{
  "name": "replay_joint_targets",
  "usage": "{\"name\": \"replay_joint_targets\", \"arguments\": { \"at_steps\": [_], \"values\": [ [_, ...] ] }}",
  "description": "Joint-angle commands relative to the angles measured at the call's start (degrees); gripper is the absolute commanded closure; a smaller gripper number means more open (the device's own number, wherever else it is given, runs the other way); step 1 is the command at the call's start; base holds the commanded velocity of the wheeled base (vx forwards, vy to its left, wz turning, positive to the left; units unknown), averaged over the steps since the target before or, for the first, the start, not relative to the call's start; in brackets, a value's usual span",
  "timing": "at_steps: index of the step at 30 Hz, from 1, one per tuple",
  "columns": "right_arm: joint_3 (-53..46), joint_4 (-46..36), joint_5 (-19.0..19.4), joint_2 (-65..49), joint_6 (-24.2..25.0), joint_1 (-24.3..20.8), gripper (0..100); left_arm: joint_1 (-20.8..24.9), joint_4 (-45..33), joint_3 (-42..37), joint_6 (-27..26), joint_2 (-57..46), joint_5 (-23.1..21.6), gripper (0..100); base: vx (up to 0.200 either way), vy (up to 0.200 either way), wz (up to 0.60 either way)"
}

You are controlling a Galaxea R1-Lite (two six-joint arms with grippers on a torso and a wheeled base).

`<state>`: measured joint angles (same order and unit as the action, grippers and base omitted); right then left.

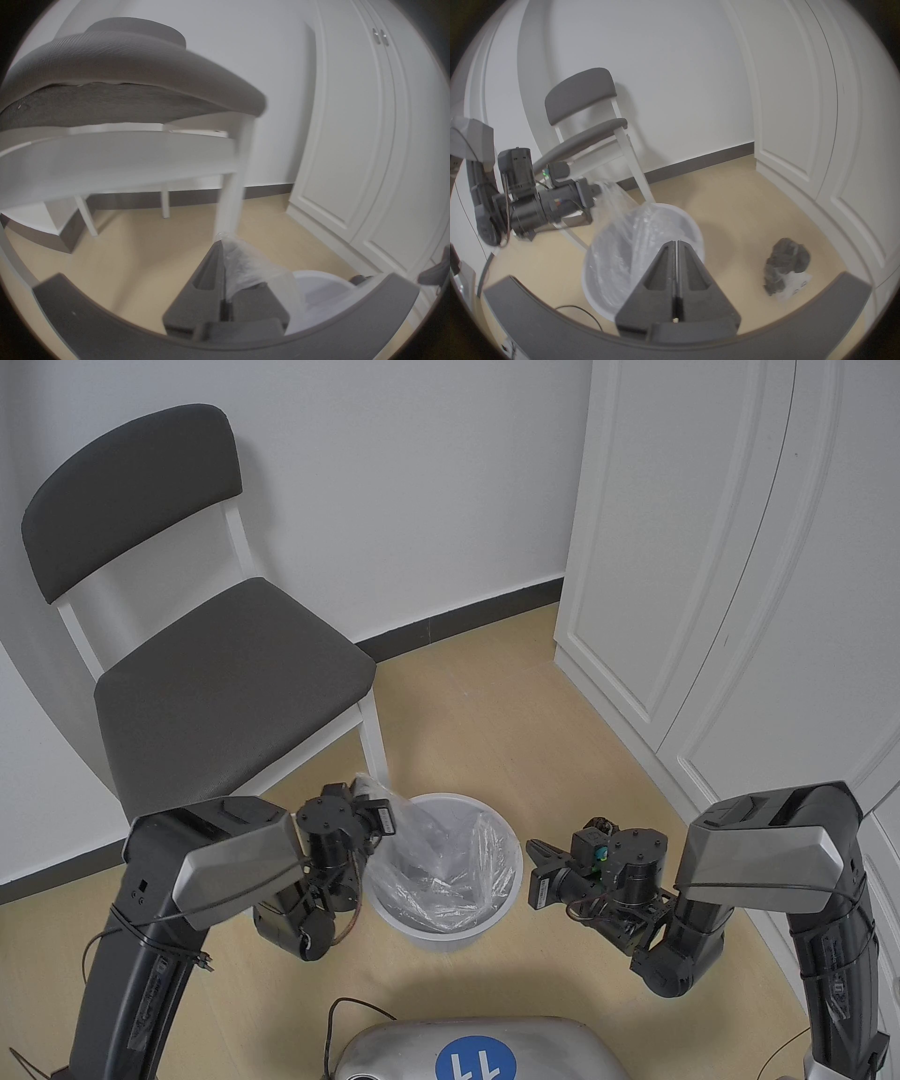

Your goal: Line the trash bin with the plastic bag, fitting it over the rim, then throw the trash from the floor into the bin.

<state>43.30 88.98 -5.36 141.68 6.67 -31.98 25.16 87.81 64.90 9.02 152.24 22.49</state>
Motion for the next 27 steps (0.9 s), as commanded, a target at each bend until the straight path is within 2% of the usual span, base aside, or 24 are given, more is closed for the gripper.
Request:
{"name": "replay_joint_targets", "arguments": {
  "at_steps": [1,9,10,14,16,17,19,21,22,24,25,27],
  "values": [
    [-2.1,1.0,0.4,-2.5,-1.0,1.7,100,-2.7,0.2,-2.9,-0.7,-3.2,0.0,100,0.000,0.000,0.00],
    [-3.5,0.0,-0.7,-5.7,-0.8,-0.7,100,-1.9,0.2,-4.2,-0.8,-2.8,0.0,100,0.000,0.000,0.00],
    [-3.9,-1.6,-1.0,-6.8,-0.8,-0.9,0,-1.9,0.2,-4.2,-0.8,-2.8,0.0,100,0.000,0.000,0.00],
    [-4.8,-10.8,-1.8,-12.5,-0.4,-2.3,0,-1.6,0.2,-4.3,-0.8,-3.2,0.0,100,0.000,0.000,0.00],
    [-3.7,-20.2,-1.8,-16.6,0.7,-3.2,0,-1.6,0.2,-4.3,-0.8,-3.3,0.0,100,0.000,0.000,0.00],
    [-3.3,-21.6,-1.8,-17.1,0.9,-3.4,0,-1.6,0.2,-4.3,-0.8,-3.3,0.0,100,0.000,0.000,0.00],
    [2.8,-36.8,-1.8,-20.0,2.0,-4.7,0,-1.6,0.2,-4.5,-0.8,-3.4,0.0,100,0.000,0.000,0.00],
    [5.7,-41.6,-1.8,-20.0,2.6,-5.1,0,-1.5,0.2,-4.8,-0.8,-3.5,0.1,100,0.000,0.000,0.00],
    [10.4,-47.2,-1.8,-19.1,5.1,-5.6,0,-1.5,0.2,-5.5,-0.9,-3.7,0.1,100,0.000,0.000,0.00],
    [15.1,-50.8,-2.1,-16.7,9.4,-6.2,0,-1.5,0.2,-6.1,-1.0,-3.9,0.2,100,0.000,0.000,0.00],
    [15.1,-50.8,-2.1,-16.7,9.4,-6.2,0,-1.5,0.2,-6.1,-1.0,-3.9,0.2,100,0.000,0.000,0.00],
    [18.0,-51.7,-2.2,-13.6,12.6,-6.3,0,-1.8,0.2,-6.5,-0.9,-4.5,0.1,100,0.000,0.000,0.00]
  ]
}}
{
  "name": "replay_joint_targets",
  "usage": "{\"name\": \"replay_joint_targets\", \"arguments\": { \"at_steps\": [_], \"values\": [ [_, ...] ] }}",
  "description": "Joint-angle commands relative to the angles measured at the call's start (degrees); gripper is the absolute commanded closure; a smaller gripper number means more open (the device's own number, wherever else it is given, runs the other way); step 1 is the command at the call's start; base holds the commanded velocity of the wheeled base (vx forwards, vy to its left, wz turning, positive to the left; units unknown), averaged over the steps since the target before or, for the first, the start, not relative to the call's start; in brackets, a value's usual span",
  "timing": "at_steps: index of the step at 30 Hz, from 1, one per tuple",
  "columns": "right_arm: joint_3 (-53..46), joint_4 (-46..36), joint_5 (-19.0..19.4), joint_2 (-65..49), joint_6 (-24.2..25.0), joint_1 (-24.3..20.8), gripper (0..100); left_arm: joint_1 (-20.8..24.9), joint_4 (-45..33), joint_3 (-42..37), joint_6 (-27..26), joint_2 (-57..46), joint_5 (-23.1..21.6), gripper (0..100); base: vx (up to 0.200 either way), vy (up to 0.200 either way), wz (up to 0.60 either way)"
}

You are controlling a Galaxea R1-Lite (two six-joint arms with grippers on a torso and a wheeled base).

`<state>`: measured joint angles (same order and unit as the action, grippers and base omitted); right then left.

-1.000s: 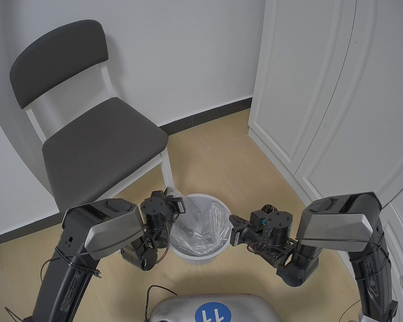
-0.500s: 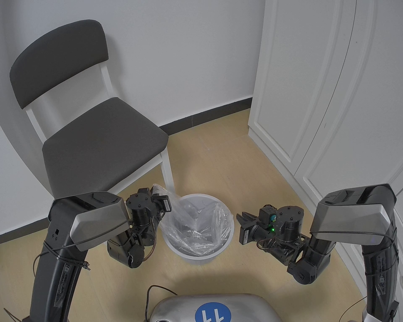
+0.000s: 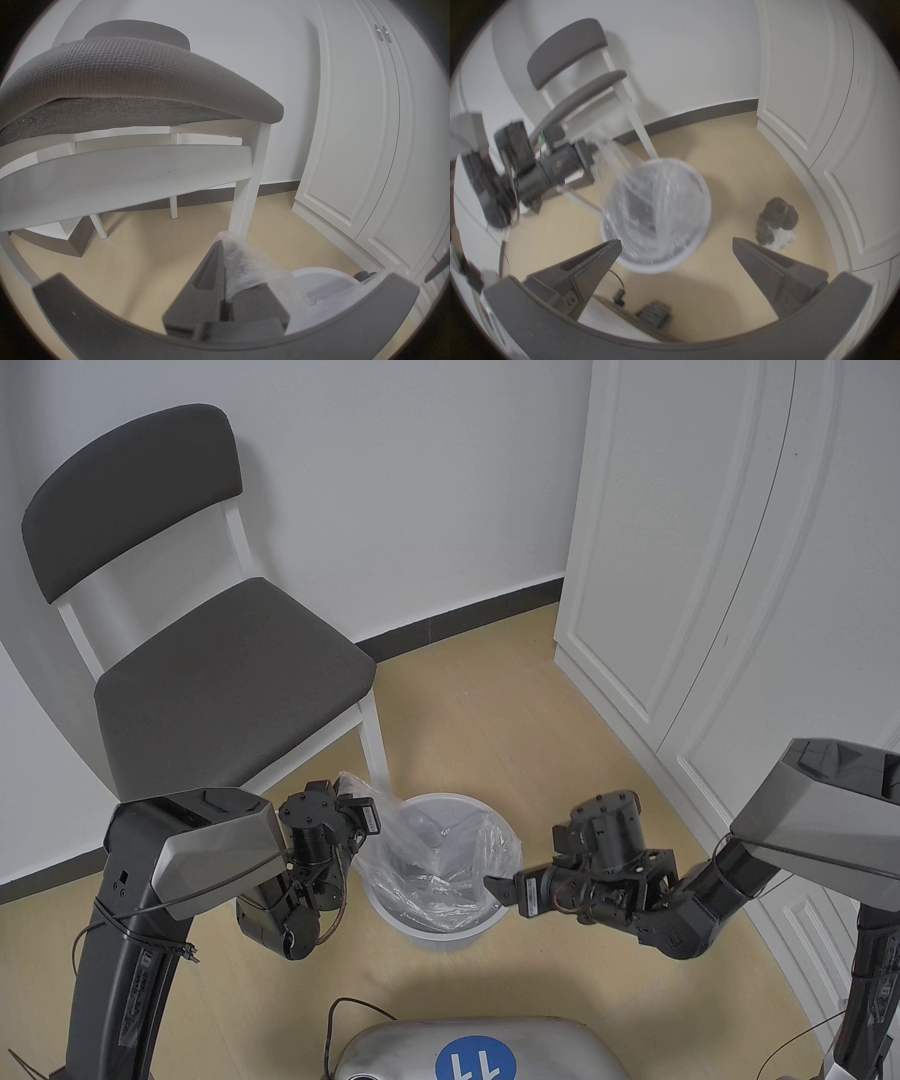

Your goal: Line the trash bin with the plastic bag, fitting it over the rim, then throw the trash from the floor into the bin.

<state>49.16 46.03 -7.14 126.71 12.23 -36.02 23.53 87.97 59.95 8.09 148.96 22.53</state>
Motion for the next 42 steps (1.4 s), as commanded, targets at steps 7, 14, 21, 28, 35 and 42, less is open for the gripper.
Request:
{"name": "replay_joint_targets", "arguments": {
  "at_steps": [7,14,21,28,35,42],
  "values": [
    [14.4,-8.8,-2.3,5.1,7.4,-2.5,0,0.3,0.0,-1.7,-0.2,-1.2,0.1,100,0.000,0.000,0.00],
    [15.3,-8.8,-3.1,7.5,7.1,-2.2,0,0.3,0.0,-1.7,-0.2,-1.2,0.1,100,0.000,0.000,0.00],
    [17.2,-8.8,-4.3,9.3,6.9,-1.1,0,0.2,0.0,-1.6,-0.2,-1.2,0.1,100,0.000,0.000,0.00],
    [19.7,-8.7,-7.1,12.2,6.8,-0.9,0,0.2,0.0,-1.6,-0.2,-1.2,0.1,100,0.000,0.000,0.00],
    [22.4,-8.2,-11.1,15.1,6.8,-1.5,100,0.3,0.0,-1.5,-0.2,-1.2,0.1,100,0.000,0.000,0.00],
    [21.4,-8.2,-11.3,12.3,6.1,0.0,100,0.1,0.0,-1.6,-0.1,-1.2,0.1,100,0.000,0.000,0.00]
  ]
}}
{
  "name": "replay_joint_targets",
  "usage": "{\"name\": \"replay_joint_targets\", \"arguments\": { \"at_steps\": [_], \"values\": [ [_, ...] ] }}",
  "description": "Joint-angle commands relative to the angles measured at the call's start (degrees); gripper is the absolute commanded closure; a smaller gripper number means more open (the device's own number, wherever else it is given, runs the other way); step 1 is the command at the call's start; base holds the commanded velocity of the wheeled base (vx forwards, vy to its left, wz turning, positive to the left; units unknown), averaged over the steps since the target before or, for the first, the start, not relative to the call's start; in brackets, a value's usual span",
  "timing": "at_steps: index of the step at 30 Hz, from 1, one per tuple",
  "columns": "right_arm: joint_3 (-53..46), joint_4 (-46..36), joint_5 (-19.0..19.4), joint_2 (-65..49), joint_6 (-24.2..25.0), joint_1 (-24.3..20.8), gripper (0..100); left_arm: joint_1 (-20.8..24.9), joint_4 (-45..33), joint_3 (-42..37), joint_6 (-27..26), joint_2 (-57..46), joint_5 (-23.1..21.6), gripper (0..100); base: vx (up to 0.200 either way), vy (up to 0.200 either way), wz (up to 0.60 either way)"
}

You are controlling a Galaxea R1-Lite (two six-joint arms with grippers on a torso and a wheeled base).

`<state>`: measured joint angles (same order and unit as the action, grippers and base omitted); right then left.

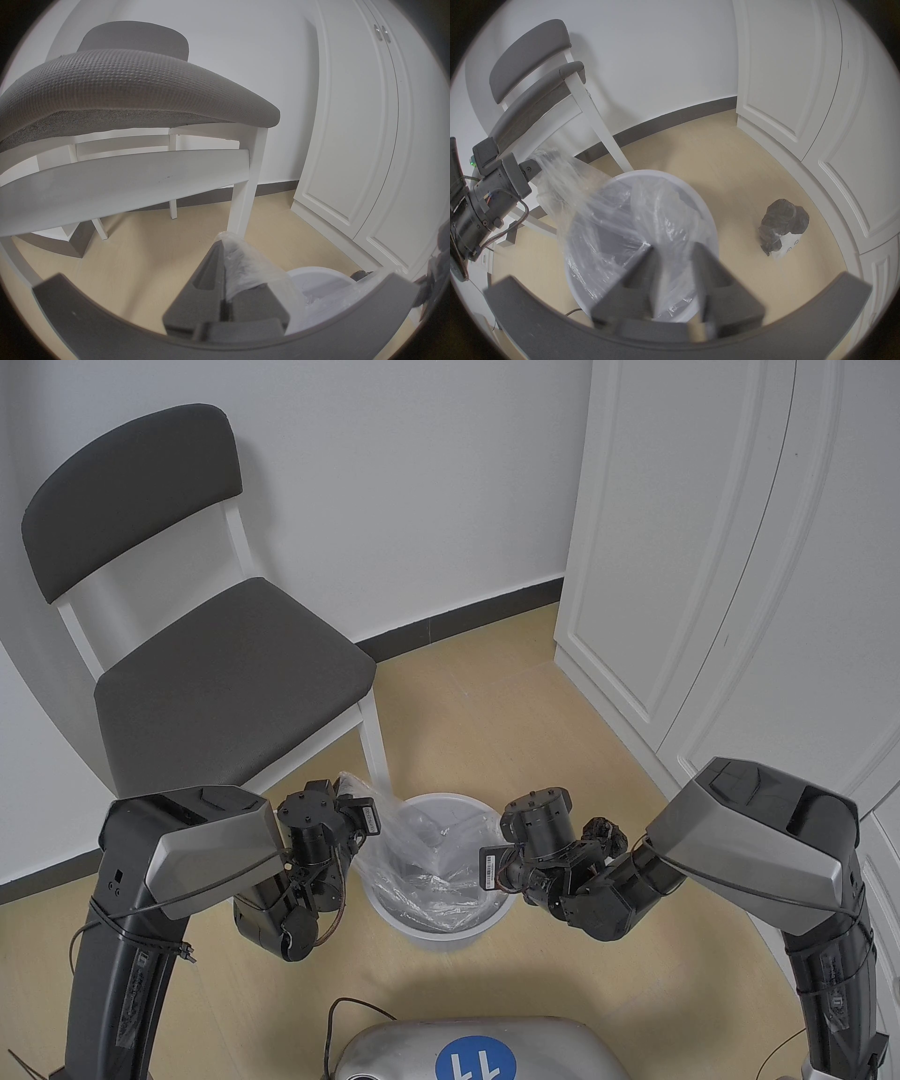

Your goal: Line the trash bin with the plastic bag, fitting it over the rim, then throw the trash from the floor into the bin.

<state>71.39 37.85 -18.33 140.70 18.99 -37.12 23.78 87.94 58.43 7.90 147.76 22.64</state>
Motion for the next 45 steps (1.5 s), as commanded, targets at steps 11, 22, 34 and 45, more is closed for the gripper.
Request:
{"name": "replay_joint_targets", "arguments": {
  "at_steps": [11,22,34,45],
  "values": [
    [-14.5,0.4,0.8,-10.1,-17.9,6.5,100,-4.8,-0.1,-1.3,-5.1,-0.7,0.2,100,0.000,0.000,0.00],
    [-19.4,1.8,2.3,-7.5,-25.6,7.8,100,-6.3,-0.1,-8.1,-9.2,0.3,-1.6,100,0.000,0.000,0.00],
    [-24.9,1.9,7.1,-10.8,-29.1,7.1,100,-5.8,0.0,-16.2,-10.2,-0.4,-8.2,100,0.000,0.000,0.00],
    [-30.3,2.0,9.2,-14.6,-35.2,6.9,100,-6.2,0.0,-21.9,-10.3,-3.6,-14.3,100,0.000,0.000,0.00]
  ]
}}
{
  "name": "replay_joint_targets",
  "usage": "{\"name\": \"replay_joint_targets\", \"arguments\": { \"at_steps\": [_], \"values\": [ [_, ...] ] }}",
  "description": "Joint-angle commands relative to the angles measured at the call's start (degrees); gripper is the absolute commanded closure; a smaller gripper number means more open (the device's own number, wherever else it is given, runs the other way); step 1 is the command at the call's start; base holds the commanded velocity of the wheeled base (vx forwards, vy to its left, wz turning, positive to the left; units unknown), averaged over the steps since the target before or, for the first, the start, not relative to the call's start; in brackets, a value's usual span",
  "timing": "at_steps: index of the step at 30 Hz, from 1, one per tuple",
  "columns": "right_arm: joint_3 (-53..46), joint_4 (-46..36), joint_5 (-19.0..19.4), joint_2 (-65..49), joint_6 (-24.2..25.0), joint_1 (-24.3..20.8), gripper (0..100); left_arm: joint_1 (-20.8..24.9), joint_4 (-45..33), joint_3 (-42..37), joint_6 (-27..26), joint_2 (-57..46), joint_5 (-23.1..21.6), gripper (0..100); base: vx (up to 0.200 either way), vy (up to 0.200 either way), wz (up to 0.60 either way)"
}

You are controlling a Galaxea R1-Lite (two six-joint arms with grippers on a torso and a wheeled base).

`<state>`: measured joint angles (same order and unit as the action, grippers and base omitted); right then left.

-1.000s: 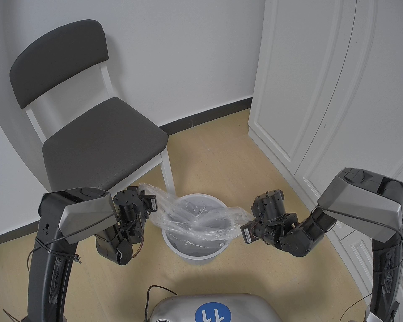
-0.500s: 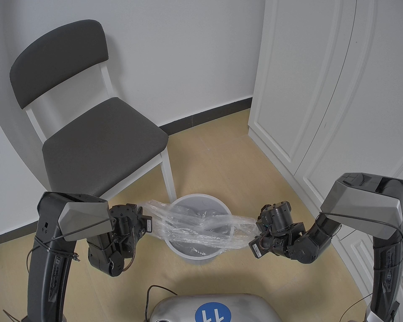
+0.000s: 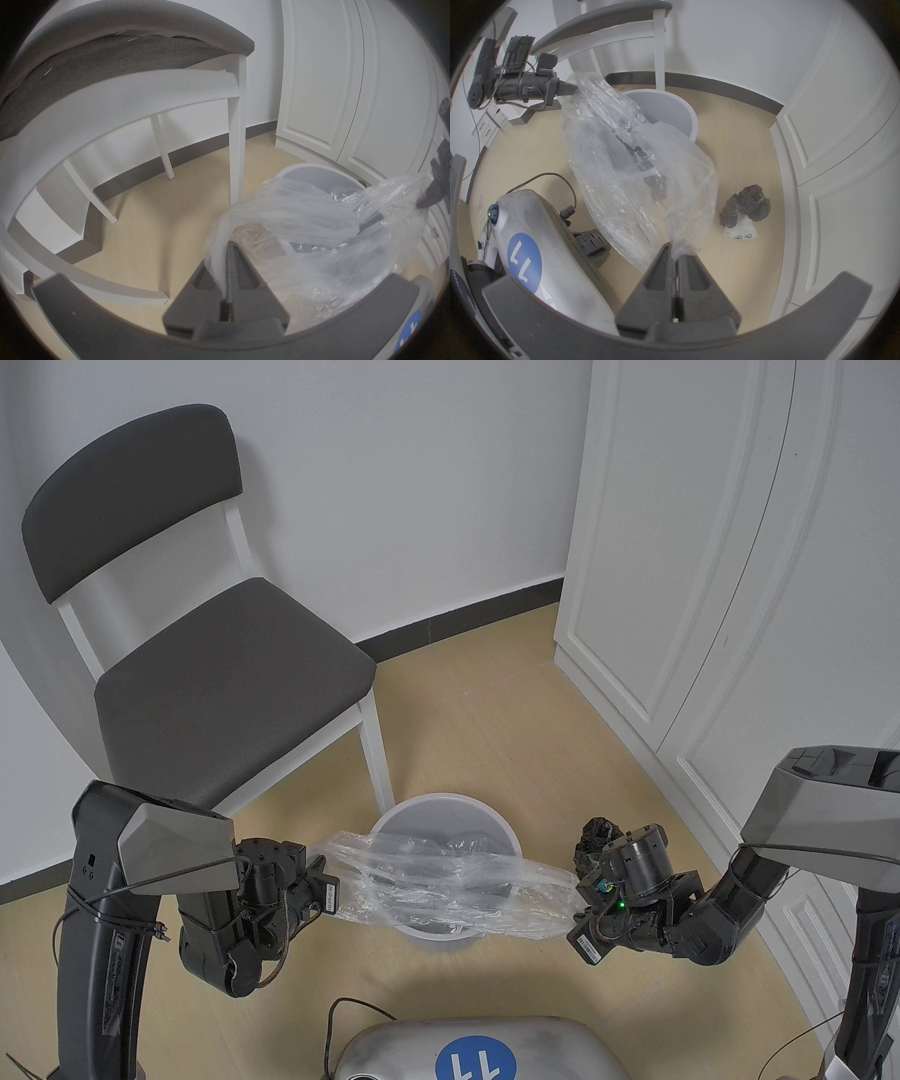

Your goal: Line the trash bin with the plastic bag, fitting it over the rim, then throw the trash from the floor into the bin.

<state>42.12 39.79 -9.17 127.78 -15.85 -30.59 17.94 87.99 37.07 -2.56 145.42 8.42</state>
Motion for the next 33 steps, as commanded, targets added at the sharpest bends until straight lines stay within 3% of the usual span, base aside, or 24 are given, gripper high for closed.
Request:
{"name": "replay_joint_targets", "arguments": {
  "at_steps": [1,9,15,33],
  "values": [
    [-1.0,0.0,0.0,-1.7,-0.3,0.4,100,-0.4,0.0,-0.5,0.2,-1.3,-0.1,100,0.000,0.000,0.00],
    [-2.4,0.0,0.6,-1.5,-5.3,2.6,100,-1.9,-0.1,0.0,0.0,-1.1,-0.2,100,0.000,0.000,0.00],
    [-3.1,-0.1,3.3,-1.6,-8.0,4.2,100,-3.1,-0.1,0.3,0.0,-0.9,-1.4,100,0.000,0.000,0.00],
    [-3.3,0.0,5.3,-7.3,-7.5,6.1,100,-4.1,0.0,0.7,0.5,-3.9,-1.5,100,0.000,0.000,0.00]
  ]
}}
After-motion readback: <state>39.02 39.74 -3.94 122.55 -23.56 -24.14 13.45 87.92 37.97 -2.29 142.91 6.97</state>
